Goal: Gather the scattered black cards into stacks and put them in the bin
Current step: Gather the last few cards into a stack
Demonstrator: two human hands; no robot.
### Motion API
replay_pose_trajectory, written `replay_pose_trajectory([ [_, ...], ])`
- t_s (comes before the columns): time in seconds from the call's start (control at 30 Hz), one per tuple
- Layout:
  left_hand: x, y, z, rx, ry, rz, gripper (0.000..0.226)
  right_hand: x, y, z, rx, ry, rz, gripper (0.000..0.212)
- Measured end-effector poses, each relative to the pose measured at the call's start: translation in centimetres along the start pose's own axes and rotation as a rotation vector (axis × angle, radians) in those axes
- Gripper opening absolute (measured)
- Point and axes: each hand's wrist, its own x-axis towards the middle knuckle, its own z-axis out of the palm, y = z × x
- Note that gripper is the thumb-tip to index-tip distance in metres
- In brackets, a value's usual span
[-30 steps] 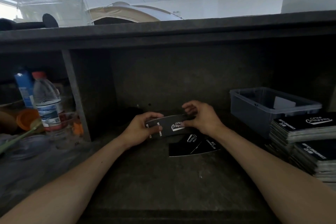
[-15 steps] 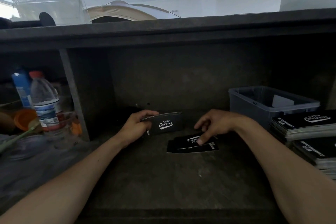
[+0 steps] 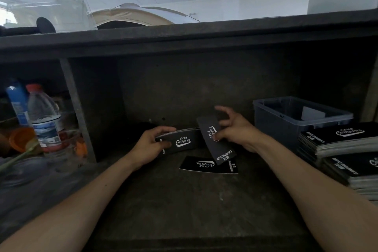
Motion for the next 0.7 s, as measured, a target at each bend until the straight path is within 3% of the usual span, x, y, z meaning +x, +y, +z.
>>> replay_pose_trajectory([
  [0.03, 0.0, 0.0, 0.0, 0.004, -0.001, 0.005, 0.047, 0.1, 0.1, 0.1, 0.028, -0.003, -0.016, 0.095],
  [0.1, -0.1, 0.1, 0.0, 0.007, -0.003, 0.012, 0.047, 0.3, 0.1, 0.3, 0.139, 0.037, -0.049, 0.088],
  [0.23, -0.1, 0.4, 0.1, 0.023, -0.013, 0.014, 0.048, 0.6, 0.0, 1.0, 0.422, 0.185, 0.05, 0.033],
  [0.33, -0.3, 0.5, 0.1, -0.009, -0.018, 0.007, 0.043, 0.5, 0.7, 0.9, 0.216, 0.233, 0.082, 0.019],
  [0.43, -0.6, 0.7, 0.1, -0.003, -0.032, 0.019, 0.039, 0.3, 1.7, 1.6, 0.028, 0.207, 0.044, 0.021],
  [0.57, -0.6, 0.7, 0.2, 0.054, -0.025, 0.088, 0.038, 0.5, 1.7, 2.2, -0.58, 0.163, -0.046, 0.038],
  [0.7, -0.4, 0.6, 0.4, 0.035, 0.021, 0.047, 0.041, 0.1, 0.8, 1.8, -0.677, 0.027, 0.142, 0.077],
])
